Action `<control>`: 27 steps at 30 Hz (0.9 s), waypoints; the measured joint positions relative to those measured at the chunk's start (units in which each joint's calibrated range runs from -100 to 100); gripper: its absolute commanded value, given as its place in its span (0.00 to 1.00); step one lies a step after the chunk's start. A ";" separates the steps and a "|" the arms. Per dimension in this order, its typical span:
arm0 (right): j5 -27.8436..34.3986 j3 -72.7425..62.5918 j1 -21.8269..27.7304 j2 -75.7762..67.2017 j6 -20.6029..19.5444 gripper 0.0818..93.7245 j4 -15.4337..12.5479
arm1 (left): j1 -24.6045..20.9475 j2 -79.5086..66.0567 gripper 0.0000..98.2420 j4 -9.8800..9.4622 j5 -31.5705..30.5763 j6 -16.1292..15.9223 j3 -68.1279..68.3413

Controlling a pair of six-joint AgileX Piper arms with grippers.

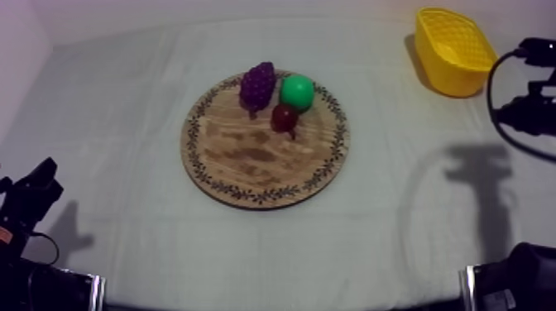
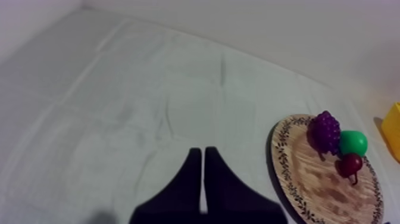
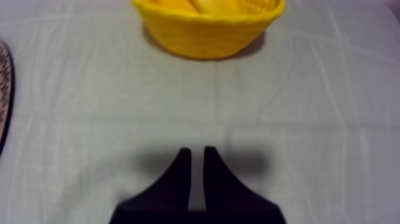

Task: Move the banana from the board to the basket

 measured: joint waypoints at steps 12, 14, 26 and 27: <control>10.03 17.17 -6.25 -25.71 -9.80 0.09 8.07 | 0.00 0.00 0.00 0.00 0.00 0.00 0.00; 12.37 19.19 -6.65 -30.40 -10.64 0.09 8.62 | 0.00 0.00 0.00 0.00 0.00 0.00 0.00; 20.61 24.43 -7.55 -53.61 -14.25 0.07 10.89 | 0.00 0.00 0.00 0.00 0.00 0.00 0.00; 20.73 24.58 -7.51 -55.04 -14.71 0.05 11.03 | 0.00 0.00 0.00 0.00 0.00 0.00 0.00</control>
